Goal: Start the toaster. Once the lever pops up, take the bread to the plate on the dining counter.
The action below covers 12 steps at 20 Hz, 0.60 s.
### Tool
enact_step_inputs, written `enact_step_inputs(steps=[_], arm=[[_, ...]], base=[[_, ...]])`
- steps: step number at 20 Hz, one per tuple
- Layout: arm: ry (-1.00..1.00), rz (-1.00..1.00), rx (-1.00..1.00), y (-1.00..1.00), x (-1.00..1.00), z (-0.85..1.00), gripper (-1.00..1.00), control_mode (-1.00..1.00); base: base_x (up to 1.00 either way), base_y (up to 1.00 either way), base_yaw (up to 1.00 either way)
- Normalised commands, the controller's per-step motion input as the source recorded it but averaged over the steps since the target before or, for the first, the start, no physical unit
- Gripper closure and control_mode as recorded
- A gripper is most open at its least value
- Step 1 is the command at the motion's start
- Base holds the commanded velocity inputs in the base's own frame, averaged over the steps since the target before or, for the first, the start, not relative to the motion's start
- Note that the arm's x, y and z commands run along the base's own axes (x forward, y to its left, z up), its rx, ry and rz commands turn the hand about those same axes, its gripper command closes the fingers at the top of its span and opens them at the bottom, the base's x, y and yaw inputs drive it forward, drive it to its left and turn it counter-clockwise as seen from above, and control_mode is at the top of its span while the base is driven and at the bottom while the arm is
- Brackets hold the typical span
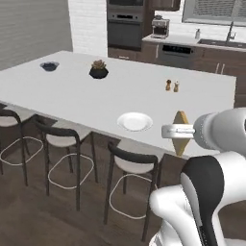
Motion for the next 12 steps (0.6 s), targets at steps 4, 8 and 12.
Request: enact_step_inputs(steps=[4,8,12], arm=[[0.00,0.00,0.00,0.00,0.00,0.00,1.00,1.00],[0.00,0.00,0.00,0.00,0.00,0.00,1.00,1.00],[0.00,0.00,0.00,0.00,0.00,0.00,1.00,1.00]], base=[[0.38,0.81,-0.67],[0.42,0.77,-0.69],[0.48,0.99,-0.57]])
